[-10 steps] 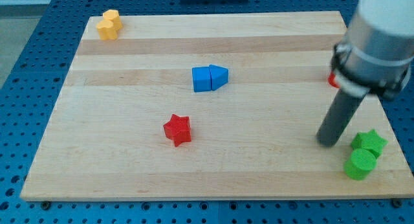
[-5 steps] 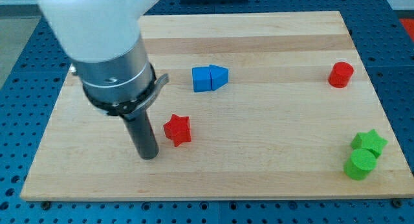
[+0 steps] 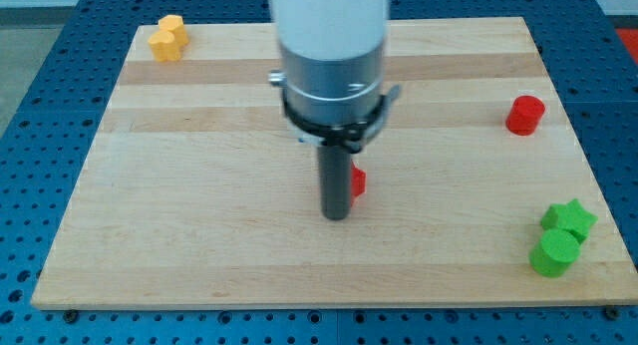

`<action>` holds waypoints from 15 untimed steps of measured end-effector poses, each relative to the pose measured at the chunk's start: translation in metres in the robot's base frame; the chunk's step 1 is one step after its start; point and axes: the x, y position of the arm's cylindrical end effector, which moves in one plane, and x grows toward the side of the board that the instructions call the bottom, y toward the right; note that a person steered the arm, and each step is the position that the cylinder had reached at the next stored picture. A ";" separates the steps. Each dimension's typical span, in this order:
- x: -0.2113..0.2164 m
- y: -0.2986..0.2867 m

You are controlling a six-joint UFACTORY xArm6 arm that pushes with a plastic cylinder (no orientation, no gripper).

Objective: Reposition the red star left to the red circle

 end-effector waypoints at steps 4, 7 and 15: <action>0.001 -0.088; -0.025 0.040; -0.054 0.056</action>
